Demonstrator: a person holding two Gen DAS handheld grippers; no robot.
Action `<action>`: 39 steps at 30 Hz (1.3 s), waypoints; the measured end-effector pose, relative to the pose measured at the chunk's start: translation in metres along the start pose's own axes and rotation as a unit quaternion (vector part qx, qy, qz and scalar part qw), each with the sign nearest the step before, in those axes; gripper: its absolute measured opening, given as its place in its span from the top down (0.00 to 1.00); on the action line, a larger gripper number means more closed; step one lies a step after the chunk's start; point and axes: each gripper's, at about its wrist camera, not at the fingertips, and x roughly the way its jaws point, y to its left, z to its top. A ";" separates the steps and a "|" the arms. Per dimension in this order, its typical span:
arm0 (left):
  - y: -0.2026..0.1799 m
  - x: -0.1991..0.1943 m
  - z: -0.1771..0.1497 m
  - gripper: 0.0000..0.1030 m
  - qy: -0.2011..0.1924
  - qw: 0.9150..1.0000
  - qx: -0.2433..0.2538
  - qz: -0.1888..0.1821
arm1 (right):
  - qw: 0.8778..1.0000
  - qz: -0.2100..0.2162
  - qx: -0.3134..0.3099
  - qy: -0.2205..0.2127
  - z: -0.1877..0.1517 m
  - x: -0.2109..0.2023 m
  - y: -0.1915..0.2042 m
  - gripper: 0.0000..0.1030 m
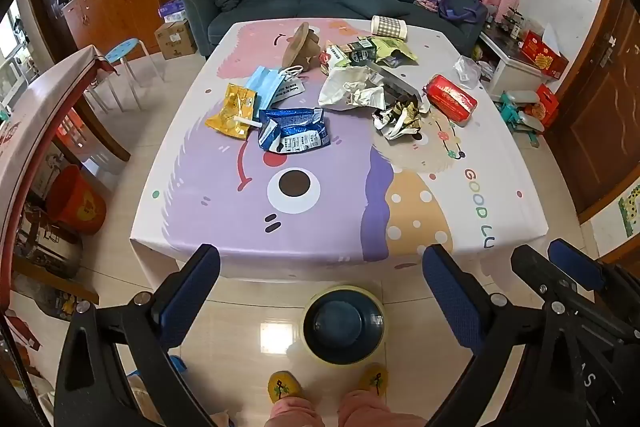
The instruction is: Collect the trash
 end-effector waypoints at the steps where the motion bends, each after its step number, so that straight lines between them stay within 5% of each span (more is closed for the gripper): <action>1: 0.000 0.000 0.000 0.03 0.001 1.000 -0.002 -0.003 | 1.000 0.000 0.000 0.000 0.000 0.000 0.000 0.56; 39: -0.001 -0.002 -0.002 0.04 -0.002 1.000 -0.001 -0.002 | 1.000 -0.009 -0.005 -0.004 -0.005 -0.003 0.010 0.56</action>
